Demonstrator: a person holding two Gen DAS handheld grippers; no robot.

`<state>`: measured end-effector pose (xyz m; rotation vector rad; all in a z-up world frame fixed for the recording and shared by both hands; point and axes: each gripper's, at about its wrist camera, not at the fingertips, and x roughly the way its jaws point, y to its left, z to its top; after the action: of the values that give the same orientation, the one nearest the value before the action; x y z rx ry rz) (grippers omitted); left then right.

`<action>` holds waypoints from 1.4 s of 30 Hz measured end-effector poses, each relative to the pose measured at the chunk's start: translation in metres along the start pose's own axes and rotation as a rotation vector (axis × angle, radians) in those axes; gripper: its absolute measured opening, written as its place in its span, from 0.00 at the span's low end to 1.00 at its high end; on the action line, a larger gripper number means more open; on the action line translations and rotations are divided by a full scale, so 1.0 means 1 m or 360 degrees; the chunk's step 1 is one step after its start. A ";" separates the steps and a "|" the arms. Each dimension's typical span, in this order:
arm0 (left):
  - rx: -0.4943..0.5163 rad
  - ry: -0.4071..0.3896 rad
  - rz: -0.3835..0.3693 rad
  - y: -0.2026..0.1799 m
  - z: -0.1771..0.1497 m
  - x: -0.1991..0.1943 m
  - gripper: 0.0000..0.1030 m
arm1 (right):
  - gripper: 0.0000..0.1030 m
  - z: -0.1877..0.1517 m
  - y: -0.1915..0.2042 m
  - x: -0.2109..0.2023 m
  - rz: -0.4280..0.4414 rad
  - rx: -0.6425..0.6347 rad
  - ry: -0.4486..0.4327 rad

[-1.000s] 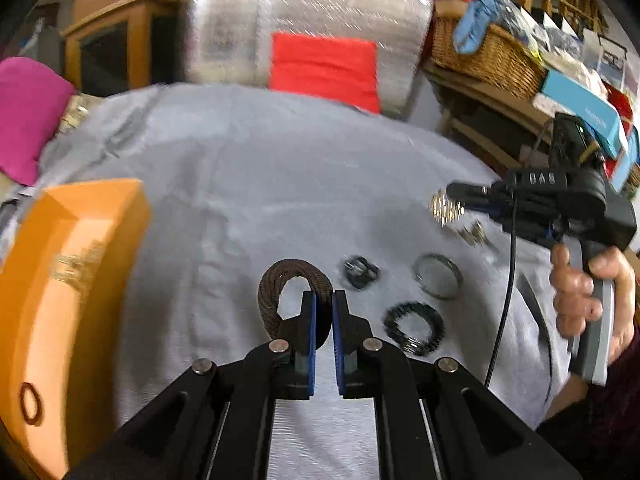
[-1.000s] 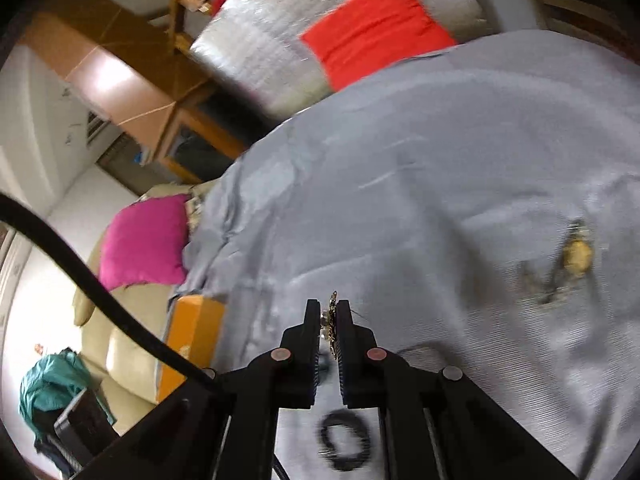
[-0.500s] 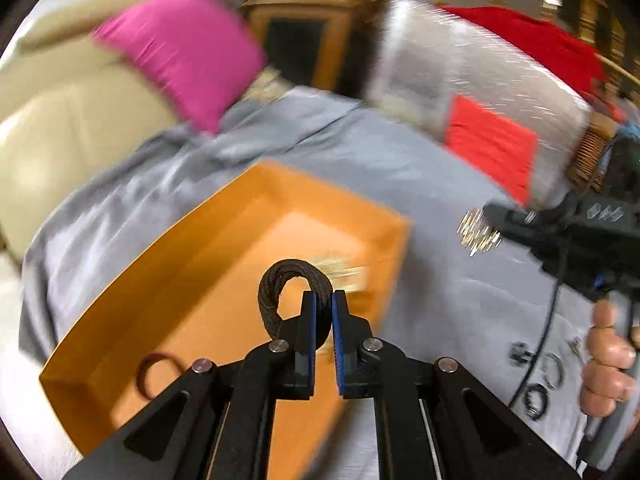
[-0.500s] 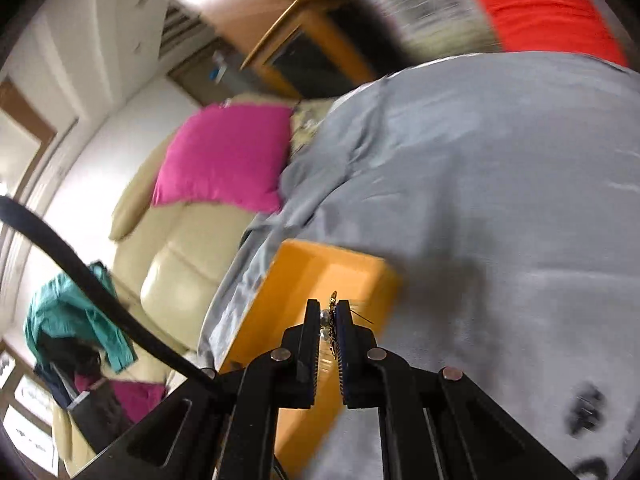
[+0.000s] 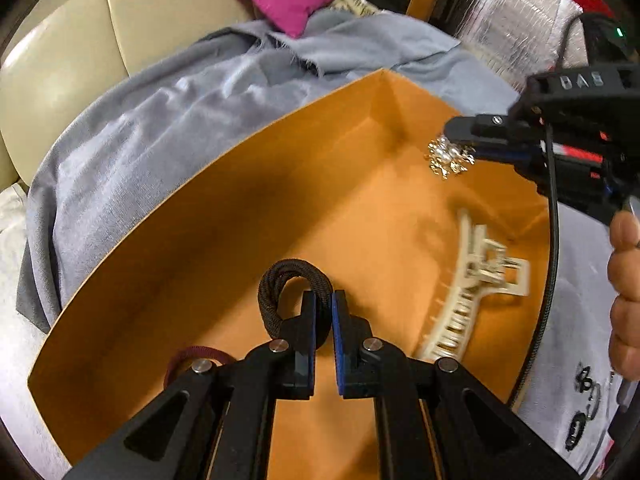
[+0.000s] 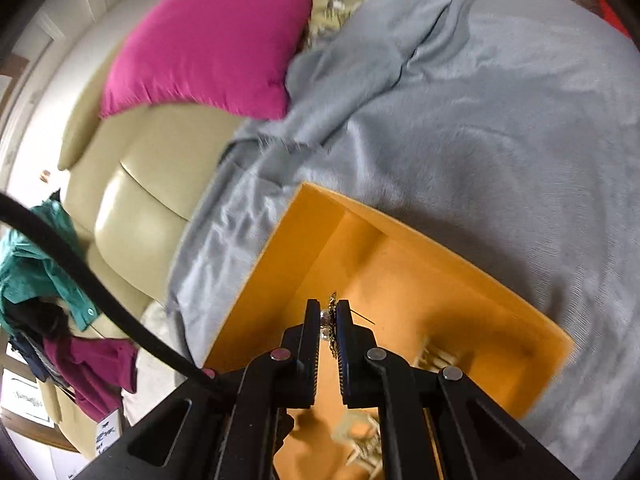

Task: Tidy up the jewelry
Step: 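Lower the brown hair tie into the orange box while the right tool drops the gold ring there, then move both open tools back over the remaining jewelry on the table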

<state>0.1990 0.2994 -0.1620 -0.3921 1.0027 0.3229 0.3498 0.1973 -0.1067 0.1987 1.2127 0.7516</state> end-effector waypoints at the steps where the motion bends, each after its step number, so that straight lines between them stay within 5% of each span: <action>1: -0.0008 0.0026 0.0008 0.001 0.001 0.004 0.07 | 0.08 0.002 0.001 0.008 -0.0007 -0.0010 0.0039; 11: -0.0073 0.0047 0.0003 0.005 0.002 0.001 0.08 | 0.16 0.003 0.008 0.047 -0.0111 -0.0024 0.0229; 17: -0.0104 0.0033 -0.0034 0.008 0.002 -0.006 0.09 | 0.24 0.002 0.003 0.003 -0.0062 0.0013 0.0074; 23: 0.0034 -0.0165 0.0003 -0.014 0.001 -0.031 0.09 | 0.24 -0.023 -0.022 -0.080 -0.0032 0.0047 -0.0158; 31: 0.0403 -0.0506 -0.0087 -0.085 -0.031 -0.080 0.32 | 0.24 -0.127 -0.101 -0.227 -0.0140 0.0191 -0.0451; 36: 0.0679 -0.0509 -0.0271 -0.145 -0.070 -0.098 0.33 | 0.24 -0.213 -0.167 -0.309 -0.0236 0.0396 -0.0624; 42: 0.0965 -0.0364 -0.0515 -0.205 -0.110 -0.096 0.33 | 0.24 -0.284 -0.239 -0.357 -0.0220 0.0686 -0.0800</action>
<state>0.1587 0.0596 -0.0975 0.0388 0.7510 -0.2276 0.1421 -0.2717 -0.0600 0.6151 0.8790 0.2816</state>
